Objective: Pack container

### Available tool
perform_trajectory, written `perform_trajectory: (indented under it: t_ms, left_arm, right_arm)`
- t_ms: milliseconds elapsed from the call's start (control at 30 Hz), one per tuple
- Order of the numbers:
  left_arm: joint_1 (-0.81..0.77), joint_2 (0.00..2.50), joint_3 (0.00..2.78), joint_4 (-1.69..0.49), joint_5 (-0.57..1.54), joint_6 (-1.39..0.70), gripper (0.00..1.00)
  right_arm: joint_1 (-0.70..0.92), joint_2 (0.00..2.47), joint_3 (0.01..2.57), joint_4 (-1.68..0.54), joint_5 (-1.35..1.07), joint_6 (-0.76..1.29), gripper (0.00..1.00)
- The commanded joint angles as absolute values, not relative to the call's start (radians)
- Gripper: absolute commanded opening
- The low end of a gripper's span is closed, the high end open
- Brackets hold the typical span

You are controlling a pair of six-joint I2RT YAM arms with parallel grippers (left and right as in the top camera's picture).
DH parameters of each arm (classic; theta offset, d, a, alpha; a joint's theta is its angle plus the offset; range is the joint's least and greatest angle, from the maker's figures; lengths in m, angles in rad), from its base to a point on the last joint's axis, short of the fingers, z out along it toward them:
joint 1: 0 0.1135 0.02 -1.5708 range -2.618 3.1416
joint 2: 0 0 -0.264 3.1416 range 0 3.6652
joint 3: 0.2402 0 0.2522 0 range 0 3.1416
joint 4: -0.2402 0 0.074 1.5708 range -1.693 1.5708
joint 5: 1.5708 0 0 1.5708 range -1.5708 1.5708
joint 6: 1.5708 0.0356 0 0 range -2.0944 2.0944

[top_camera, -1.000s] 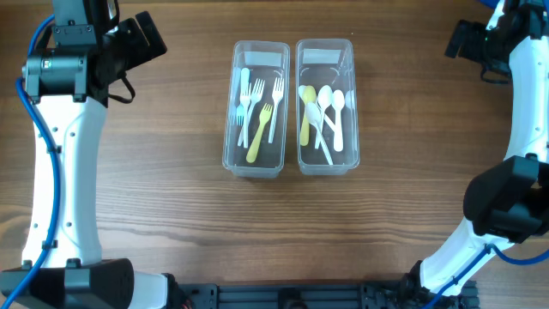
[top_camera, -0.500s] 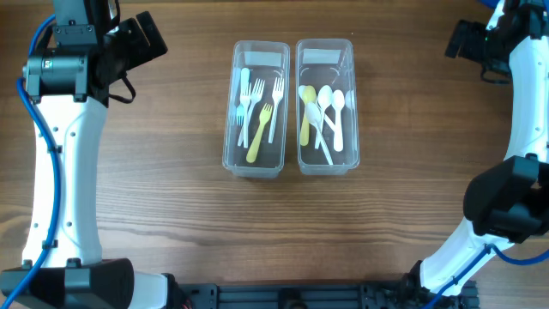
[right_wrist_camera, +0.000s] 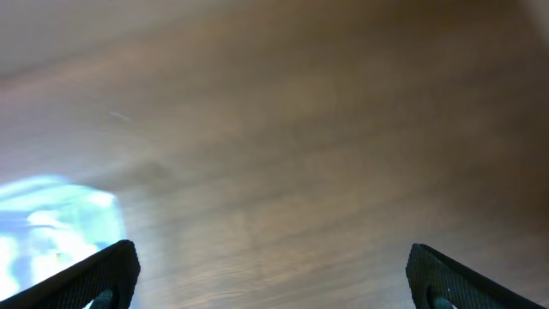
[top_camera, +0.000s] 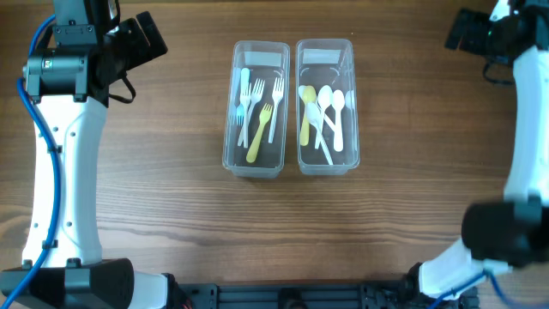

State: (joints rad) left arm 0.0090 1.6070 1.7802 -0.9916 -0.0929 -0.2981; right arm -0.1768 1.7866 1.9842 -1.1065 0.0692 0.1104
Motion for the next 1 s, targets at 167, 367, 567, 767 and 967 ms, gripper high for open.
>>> perform_trajectory:
  t_ms: [167, 367, 567, 767, 967]
  left_arm:
    - [0.015, 1.613, 1.782, -0.993, -0.103, -0.3, 1.0]
    - [0.015, 1.613, 1.782, -0.993, -0.103, -0.3, 1.0]
    - [0.015, 1.613, 1.782, -0.993, -0.103, -0.3, 1.0]
    - [0.015, 1.613, 1.782, -0.993, -0.102, -0.3, 1.0]
    - [0.015, 1.613, 1.782, -0.993, -0.103, -0.3, 1.0]
  right_arm:
    - [0.018, 1.304, 2.001, -1.104, 0.082, 0.105, 1.0]
    - [0.042, 1.068, 1.959, -1.096, 0.017, 0.13, 1.0]
    - [0.042, 0.805, 1.668, -0.896, 0.016, 0.187, 1.0]
    - [0.042, 0.533, 1.164, -0.532, -0.028, 0.217, 1.0]
    - [0.041, 0.36, 0.794, -0.349, -0.007, 0.474, 1.0]
